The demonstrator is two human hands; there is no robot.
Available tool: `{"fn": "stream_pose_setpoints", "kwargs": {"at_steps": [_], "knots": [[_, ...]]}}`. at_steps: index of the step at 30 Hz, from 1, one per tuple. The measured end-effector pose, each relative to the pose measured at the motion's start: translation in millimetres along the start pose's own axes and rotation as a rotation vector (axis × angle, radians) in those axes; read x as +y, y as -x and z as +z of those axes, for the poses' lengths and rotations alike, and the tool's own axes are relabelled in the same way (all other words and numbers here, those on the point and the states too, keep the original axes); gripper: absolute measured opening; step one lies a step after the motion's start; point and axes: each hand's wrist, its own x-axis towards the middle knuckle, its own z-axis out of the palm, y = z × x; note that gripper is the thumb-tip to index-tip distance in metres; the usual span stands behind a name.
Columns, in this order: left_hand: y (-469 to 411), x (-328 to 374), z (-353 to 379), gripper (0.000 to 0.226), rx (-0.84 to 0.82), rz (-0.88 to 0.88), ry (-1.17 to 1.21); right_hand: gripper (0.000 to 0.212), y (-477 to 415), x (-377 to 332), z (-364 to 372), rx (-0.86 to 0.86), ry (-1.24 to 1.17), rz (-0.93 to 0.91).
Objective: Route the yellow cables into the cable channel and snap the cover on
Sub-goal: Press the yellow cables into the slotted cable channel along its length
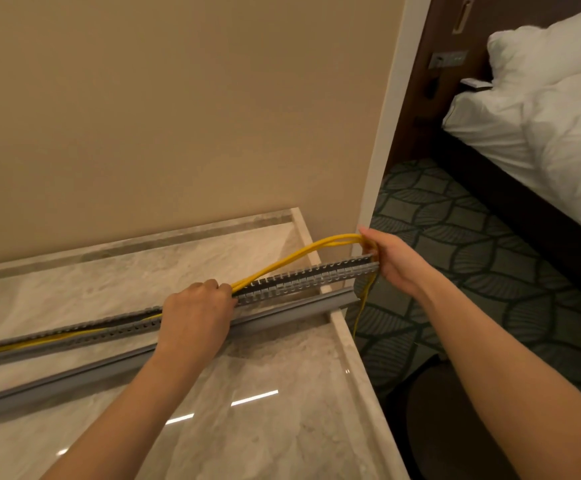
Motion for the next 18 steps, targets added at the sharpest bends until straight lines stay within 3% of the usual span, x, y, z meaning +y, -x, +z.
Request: {"fn": "stream_pose_setpoints", "kwargs": {"at_steps": [6,18], "knots": [[1,3,-4,0.016,-0.026,0.016,0.006,0.033,15,-18,11,0.091,0.088,-0.243],[10,1,4,0.007,-0.079,0.004,0.015,0.032,46,10,15,0.378,0.178,-0.262]]}}
